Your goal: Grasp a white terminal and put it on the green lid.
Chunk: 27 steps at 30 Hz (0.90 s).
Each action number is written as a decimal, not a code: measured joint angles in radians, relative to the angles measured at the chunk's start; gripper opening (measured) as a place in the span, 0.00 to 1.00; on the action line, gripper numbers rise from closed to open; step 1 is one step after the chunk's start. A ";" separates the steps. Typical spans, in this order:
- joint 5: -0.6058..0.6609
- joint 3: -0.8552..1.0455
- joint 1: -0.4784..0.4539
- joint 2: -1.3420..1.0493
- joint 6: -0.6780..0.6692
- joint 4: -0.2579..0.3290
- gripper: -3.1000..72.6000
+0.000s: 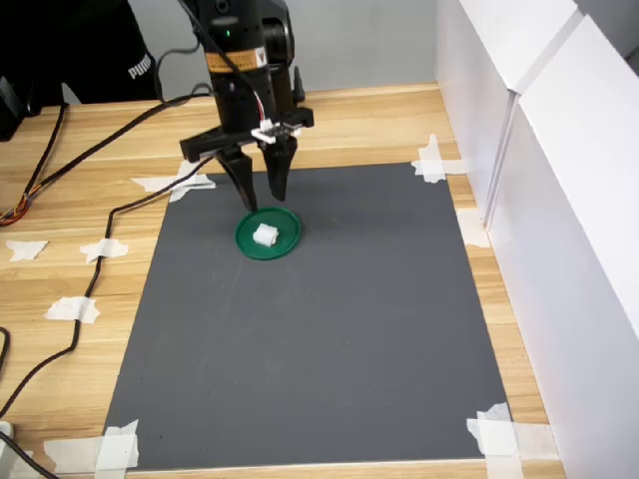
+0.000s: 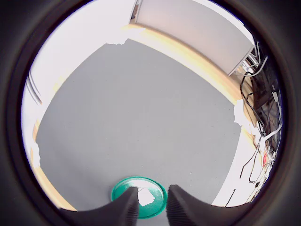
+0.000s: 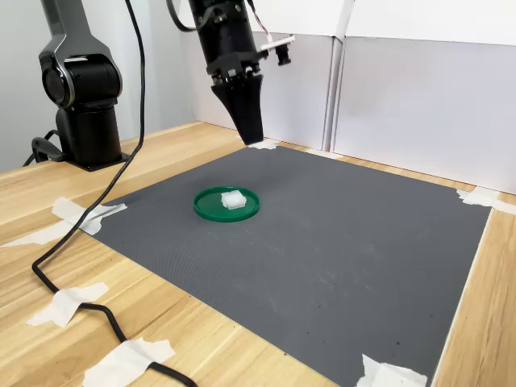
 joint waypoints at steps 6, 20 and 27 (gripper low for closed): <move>0.008 0.001 0.000 -0.121 0.105 0.029 0.05; 0.007 0.009 0.000 -0.355 0.235 0.224 0.02; -0.236 0.221 0.000 -0.580 0.205 0.264 0.02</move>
